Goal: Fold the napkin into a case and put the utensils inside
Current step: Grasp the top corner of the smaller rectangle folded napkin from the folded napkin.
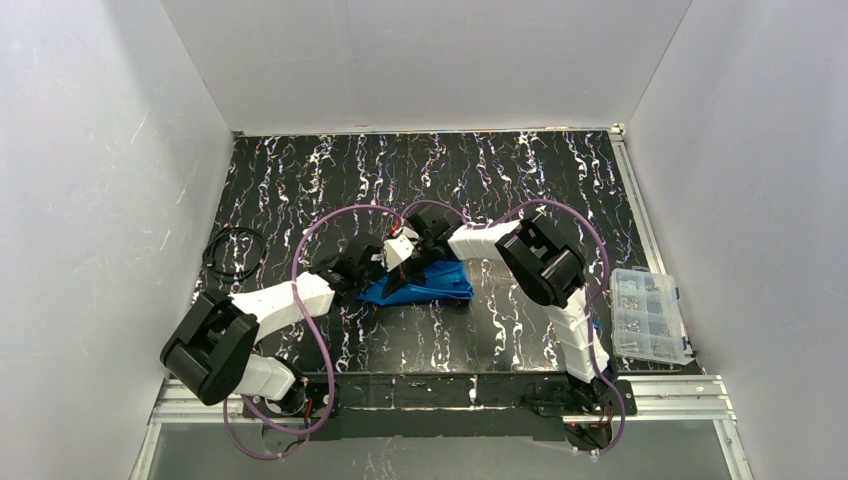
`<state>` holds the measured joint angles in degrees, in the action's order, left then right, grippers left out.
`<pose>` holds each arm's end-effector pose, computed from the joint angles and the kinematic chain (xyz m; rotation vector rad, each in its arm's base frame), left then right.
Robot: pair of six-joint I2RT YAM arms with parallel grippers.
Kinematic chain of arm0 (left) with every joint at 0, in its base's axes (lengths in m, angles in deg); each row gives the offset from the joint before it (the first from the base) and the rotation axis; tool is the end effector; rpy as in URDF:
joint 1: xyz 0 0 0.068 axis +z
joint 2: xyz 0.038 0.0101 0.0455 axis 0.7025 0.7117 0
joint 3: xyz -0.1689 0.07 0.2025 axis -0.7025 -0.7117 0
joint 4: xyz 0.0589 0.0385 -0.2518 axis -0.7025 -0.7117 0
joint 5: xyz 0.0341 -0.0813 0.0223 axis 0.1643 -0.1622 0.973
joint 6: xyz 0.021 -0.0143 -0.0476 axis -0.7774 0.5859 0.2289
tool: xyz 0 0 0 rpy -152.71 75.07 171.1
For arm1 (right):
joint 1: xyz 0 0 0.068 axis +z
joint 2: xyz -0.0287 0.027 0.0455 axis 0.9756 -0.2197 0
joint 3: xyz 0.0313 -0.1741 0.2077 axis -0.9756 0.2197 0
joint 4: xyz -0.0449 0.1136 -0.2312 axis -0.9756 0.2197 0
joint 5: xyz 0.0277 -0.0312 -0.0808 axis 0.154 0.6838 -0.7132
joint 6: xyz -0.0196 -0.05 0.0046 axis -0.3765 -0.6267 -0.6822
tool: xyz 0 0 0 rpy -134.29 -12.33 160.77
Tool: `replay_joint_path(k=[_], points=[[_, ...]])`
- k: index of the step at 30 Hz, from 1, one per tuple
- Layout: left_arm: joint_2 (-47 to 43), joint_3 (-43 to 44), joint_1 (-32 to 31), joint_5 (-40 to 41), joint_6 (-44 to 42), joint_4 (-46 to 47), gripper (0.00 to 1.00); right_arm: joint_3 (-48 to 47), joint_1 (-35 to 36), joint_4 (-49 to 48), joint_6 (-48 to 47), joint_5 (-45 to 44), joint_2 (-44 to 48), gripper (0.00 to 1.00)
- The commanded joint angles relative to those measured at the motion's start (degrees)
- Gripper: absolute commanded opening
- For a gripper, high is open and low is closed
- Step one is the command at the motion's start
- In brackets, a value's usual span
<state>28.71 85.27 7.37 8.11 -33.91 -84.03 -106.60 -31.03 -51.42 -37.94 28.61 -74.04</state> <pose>0.2198 -0.1553 0.1753 1.0485 2.0015 0.1974 0.2918 0.3395 0.1081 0.3256 -2.7110 -1.3972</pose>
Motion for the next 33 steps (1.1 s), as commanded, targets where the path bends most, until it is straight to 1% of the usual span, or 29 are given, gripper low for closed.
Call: replay_joint_path(k=[1,3,8,17,22,27,30,33], points=[[-2.2,-0.1,-0.3,-1.0,0.9,0.2,0.0,-0.6,1.0,-2.9,2.1,2.2,-0.4,0.01],[-2.3,-0.4,-0.3,-1.0,0.8,0.2,0.0,-0.5,0.9,-6.9,3.9,3.5,-0.4,0.01],[-2.4,-1.3,-0.4,-1.3,0.6,0.2,0.0,-1.7,1.0,-9.3,5.1,5.2,-0.9,0.01],[-2.7,-1.9,-0.5,-1.5,0.0,0.0,0.0,-3.7,0.5,-6.1,4.1,5.5,-3.7,0.01],[-2.7,-1.7,-0.6,-1.9,0.6,-0.1,0.0,-7.3,0.4,-1.6,2.3,5.7,-5.1,0.01],[-2.3,-1.4,-0.6,-2.4,0.3,0.0,0.0,-9.5,0.4,0.4,1.8,6.1,-6.0,0.01],[-2.5,-1.5,-0.7,-2.9,-0.1,0.1,0.0,-8.4,-0.2,0.4,1.9,6.7,-5.5,0.01],[-2.5,-2.2,-0.7,-2.7,-1.1,0.7,0.0,-5.1,-1.0,-1.7,2.8,7.2,-3.6,0.01]])
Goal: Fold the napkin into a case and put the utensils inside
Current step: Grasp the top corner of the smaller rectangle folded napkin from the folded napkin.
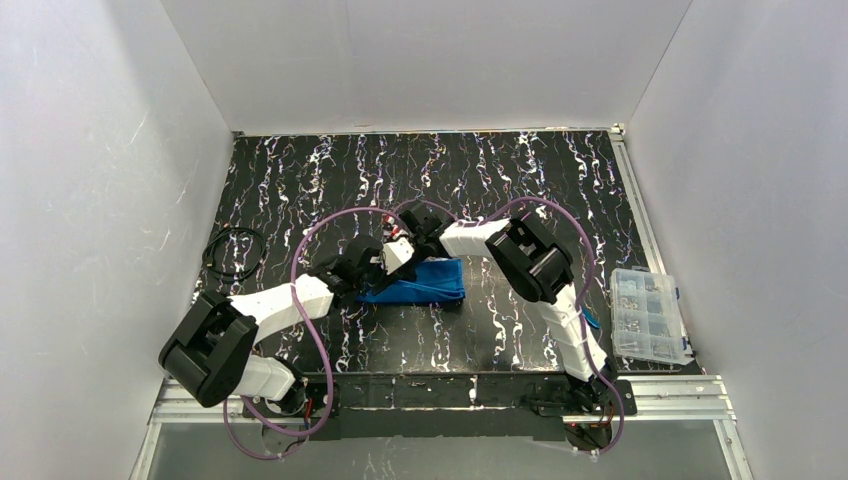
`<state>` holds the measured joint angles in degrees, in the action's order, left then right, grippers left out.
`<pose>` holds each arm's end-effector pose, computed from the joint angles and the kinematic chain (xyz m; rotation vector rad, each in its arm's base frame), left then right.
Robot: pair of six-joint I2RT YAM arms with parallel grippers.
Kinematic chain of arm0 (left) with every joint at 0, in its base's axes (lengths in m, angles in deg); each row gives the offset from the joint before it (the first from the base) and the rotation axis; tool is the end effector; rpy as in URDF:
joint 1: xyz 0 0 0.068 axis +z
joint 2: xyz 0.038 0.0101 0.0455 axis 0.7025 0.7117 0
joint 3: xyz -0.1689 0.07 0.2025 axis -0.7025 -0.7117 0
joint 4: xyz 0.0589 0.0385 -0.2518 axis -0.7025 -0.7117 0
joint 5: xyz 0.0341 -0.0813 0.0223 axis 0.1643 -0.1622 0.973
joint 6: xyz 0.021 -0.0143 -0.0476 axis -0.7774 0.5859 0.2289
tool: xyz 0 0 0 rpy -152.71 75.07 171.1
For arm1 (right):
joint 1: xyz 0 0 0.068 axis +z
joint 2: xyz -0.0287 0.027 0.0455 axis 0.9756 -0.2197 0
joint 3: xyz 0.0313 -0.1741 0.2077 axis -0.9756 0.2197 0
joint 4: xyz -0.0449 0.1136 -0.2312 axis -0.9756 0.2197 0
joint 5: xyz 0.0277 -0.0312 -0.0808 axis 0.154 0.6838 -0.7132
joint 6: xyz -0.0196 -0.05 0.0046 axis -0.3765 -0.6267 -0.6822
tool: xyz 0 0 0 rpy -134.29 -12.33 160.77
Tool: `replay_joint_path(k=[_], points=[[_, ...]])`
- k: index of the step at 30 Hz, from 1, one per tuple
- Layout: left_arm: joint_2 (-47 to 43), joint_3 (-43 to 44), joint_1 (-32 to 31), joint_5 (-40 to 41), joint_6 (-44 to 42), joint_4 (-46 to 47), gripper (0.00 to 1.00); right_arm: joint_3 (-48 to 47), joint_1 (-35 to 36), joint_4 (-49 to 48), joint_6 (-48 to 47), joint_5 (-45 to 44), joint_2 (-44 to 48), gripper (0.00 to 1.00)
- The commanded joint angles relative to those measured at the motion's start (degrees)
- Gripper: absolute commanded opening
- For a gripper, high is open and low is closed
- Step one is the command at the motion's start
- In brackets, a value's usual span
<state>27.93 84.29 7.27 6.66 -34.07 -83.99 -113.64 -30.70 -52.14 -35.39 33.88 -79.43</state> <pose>0.2158 -0.1540 0.1734 1.0681 1.9982 0.1700 0.3054 0.3610 0.1031 0.3358 -2.5988 -1.4694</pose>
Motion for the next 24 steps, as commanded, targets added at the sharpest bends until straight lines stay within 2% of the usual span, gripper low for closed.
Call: replay_joint_path(k=[1,6,24], points=[[-1.7,-1.7,-0.6,-1.5,-1.4,0.9,0.0,2.9,-1.6,-2.3,1.2,2.3,2.3,0.01],[-1.7,-3.0,-0.8,-2.7,-2.7,2.0,0.0,2.0,-1.5,-2.7,1.9,2.7,1.8,0.01],[-1.7,0.7,-0.8,-0.1,-1.2,0.3,0.0,0.9,-0.7,-3.3,2.6,2.4,-0.2,0.01]])
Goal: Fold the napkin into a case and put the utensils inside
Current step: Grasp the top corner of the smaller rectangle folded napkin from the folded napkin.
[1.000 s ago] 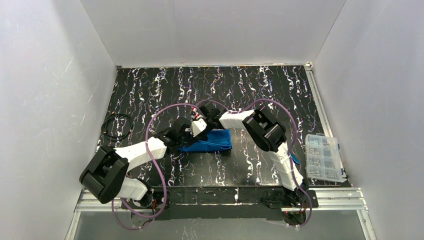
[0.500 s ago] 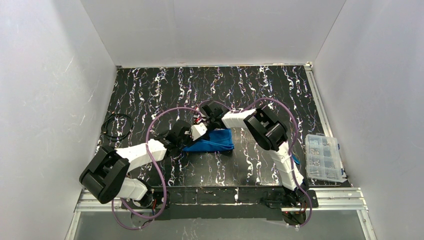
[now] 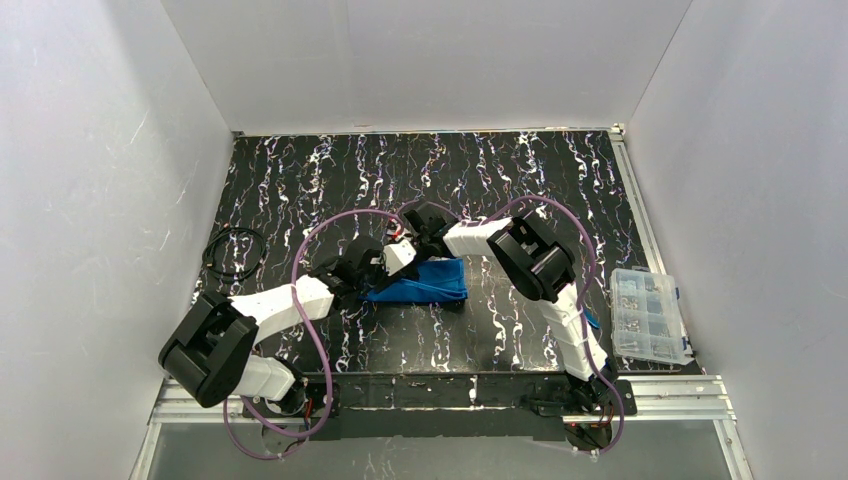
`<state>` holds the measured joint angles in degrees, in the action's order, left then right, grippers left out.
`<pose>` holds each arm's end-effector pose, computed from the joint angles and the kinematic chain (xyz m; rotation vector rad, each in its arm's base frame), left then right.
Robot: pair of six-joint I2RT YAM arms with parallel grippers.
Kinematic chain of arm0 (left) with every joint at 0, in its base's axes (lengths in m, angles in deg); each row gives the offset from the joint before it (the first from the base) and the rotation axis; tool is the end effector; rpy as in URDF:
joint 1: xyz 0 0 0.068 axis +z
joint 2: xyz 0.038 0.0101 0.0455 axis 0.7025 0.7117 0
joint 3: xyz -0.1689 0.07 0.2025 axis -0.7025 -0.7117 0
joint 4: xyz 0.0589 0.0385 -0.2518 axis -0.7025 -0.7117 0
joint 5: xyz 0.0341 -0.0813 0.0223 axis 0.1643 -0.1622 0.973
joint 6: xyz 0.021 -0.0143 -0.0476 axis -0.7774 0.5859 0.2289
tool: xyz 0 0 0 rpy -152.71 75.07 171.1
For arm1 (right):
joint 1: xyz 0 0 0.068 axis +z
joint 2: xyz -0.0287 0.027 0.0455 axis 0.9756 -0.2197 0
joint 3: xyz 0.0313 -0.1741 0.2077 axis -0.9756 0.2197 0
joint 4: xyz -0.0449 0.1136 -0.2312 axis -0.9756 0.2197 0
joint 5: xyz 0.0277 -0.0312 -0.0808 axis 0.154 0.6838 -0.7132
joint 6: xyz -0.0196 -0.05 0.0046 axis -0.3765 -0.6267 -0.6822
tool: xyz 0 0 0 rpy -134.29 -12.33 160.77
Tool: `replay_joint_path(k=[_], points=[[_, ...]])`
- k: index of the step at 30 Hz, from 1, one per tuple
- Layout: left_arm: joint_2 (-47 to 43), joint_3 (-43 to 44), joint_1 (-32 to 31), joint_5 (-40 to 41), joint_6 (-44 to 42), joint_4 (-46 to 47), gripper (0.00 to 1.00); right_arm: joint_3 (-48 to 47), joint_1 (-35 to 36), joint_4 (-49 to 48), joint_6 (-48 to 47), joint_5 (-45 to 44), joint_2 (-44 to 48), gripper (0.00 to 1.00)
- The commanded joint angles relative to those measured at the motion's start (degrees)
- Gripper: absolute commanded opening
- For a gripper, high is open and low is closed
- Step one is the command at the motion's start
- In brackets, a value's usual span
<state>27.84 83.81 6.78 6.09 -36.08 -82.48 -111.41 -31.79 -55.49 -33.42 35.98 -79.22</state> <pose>0.2144 -0.1562 0.1734 1.1050 1.9588 0.1689 0.3084 0.3525 0.0985 0.2977 -2.5618 -1.5033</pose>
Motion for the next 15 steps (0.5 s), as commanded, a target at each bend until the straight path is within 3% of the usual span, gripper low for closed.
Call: replay_joint_path(k=[1,15], points=[[-1.8,1.0,-0.3,0.3,0.9,-1.5,0.0,-1.1,0.5,0.1,0.5,0.2,-0.4,0.01],[-3.4,-0.4,-0.4,-0.8,-0.4,-0.4,0.0,-2.7,0.5,2.2,1.4,-0.2,-0.9,0.01]])
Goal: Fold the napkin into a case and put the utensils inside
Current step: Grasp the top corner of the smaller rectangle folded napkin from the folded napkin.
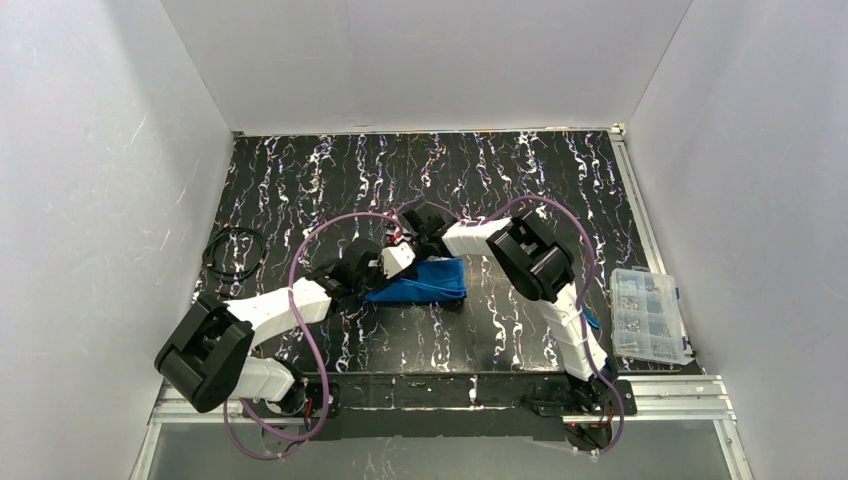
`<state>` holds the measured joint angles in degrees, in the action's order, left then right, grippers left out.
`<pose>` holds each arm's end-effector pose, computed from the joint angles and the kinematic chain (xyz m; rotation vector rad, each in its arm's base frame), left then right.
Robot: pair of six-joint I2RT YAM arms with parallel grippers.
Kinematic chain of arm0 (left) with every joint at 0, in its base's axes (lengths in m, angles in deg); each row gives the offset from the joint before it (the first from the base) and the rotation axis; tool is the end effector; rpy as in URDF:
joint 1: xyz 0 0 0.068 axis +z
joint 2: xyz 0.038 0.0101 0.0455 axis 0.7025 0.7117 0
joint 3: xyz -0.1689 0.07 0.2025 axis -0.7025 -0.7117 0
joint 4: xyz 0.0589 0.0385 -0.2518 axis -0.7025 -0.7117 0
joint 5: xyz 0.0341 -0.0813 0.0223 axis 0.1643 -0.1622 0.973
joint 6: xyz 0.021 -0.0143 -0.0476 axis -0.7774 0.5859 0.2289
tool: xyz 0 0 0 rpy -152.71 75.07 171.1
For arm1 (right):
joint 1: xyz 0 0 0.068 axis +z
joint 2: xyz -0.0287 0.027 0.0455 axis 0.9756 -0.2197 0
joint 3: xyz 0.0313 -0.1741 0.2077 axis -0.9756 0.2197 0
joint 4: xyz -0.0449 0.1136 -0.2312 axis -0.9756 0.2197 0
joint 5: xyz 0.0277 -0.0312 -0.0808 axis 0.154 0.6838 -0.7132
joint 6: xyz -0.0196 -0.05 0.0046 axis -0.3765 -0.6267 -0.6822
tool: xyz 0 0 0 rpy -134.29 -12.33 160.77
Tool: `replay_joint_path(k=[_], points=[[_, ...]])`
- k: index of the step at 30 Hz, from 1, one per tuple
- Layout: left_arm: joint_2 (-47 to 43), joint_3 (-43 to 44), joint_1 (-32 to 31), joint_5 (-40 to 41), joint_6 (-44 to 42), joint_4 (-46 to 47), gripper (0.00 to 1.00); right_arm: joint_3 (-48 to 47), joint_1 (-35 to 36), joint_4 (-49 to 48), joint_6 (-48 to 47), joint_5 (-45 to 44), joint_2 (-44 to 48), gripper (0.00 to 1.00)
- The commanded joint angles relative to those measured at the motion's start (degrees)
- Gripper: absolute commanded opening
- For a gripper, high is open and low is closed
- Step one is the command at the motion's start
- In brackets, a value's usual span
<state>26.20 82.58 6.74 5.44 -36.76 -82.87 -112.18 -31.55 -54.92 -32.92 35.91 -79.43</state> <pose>0.2090 -0.1527 0.1732 1.1231 1.9500 0.1621 0.3084 0.3553 0.0999 0.2906 -2.5589 -1.4983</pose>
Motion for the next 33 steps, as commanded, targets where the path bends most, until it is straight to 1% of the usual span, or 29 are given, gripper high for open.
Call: replay_joint_path(k=[1,11,16,21,28,29,33], points=[[-1.7,1.0,-0.3,-0.2,0.5,-0.1,0.0,-1.7,0.2,1.8,0.9,-0.3,-0.6,0.01],[-1.7,2.8,-0.1,0.4,3.7,-2.8,0.0,3.1,0.3,1.2,-0.1,-1.6,-0.5,0.01],[-3.3,3.8,0.3,-3.0,4.3,-6.6,0.0,3.5,0.3,1.4,0.3,-2.7,-0.4,0.01],[-4.0,3.1,0.3,-4.8,4.1,-7.3,0.0,2.5,0.3,2.8,0.2,-3.5,-0.4,0.01],[-3.6,-1.0,0.3,-6.7,1.2,-4.5,0.0,1.1,0.2,3.8,0.4,-3.6,-0.4,0.01],[-3.3,-1.6,0.3,-6.4,0.8,-2.2,0.0,1.0,0.2,3.9,0.4,-3.6,-0.4,0.01],[-3.0,-2.3,0.2,-6.9,-0.8,-0.9,0.0,0.9,0.2,3.9,0.7,-3.6,-0.9,0.01]])
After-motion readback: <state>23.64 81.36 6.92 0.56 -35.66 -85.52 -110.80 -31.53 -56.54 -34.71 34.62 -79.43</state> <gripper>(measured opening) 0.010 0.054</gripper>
